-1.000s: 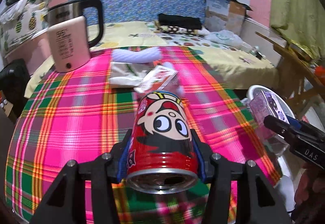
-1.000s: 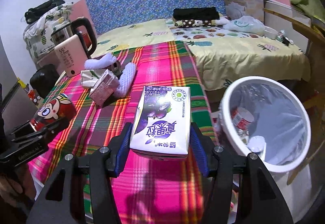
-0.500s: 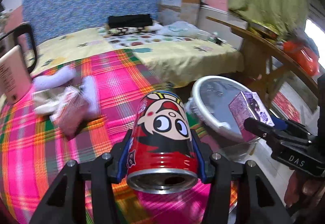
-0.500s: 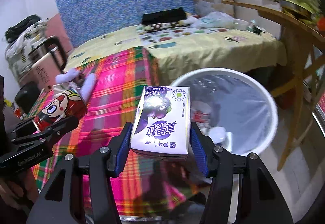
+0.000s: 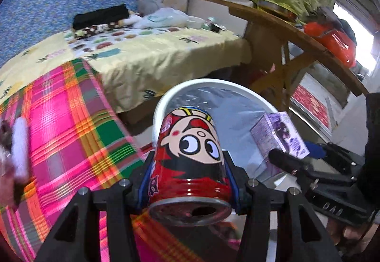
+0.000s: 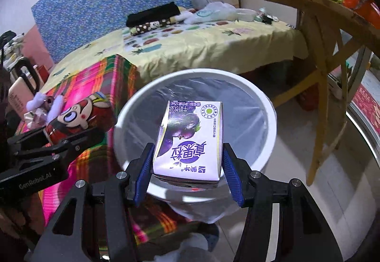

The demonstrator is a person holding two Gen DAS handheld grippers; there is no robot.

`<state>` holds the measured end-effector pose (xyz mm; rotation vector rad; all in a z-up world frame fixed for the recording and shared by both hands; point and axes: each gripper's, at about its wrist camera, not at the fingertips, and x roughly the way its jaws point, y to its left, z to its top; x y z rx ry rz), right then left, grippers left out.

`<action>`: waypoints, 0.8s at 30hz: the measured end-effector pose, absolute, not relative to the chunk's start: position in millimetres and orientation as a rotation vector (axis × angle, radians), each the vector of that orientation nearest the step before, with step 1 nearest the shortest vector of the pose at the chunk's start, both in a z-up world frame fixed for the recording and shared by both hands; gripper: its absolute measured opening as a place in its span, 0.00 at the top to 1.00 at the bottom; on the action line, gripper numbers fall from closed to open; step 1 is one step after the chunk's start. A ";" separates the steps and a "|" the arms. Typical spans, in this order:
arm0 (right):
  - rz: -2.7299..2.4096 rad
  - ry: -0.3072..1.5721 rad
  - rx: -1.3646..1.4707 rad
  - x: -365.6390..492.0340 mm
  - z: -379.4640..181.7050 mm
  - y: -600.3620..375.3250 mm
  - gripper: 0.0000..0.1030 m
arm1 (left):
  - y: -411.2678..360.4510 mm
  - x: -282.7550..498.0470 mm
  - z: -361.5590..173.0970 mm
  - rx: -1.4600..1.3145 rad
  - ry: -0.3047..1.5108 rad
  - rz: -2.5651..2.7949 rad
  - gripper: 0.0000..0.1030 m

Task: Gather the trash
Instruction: 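Carry the red can and purple box over the white bin and open both tools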

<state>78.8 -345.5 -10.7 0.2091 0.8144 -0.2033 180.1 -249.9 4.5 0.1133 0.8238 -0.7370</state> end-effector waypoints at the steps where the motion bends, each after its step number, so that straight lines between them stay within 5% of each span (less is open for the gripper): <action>1: -0.207 0.822 0.209 79.8 -12.7 -347.4 0.45 | -255.6 183.6 2.4 0.112 0.837 -0.751 0.47; 8: -0.225 0.861 0.213 82.7 -22.1 -361.9 0.44 | -278.4 197.5 -11.4 0.112 0.887 -0.793 0.47; 12: -0.234 0.864 0.215 84.1 -24.9 -368.8 0.42 | -280.2 202.3 -11.8 0.093 0.876 -0.790 0.32; 24: -0.221 0.796 0.210 72.9 -6.4 -353.0 0.37 | -240.1 193.5 3.7 0.096 0.818 -0.663 0.32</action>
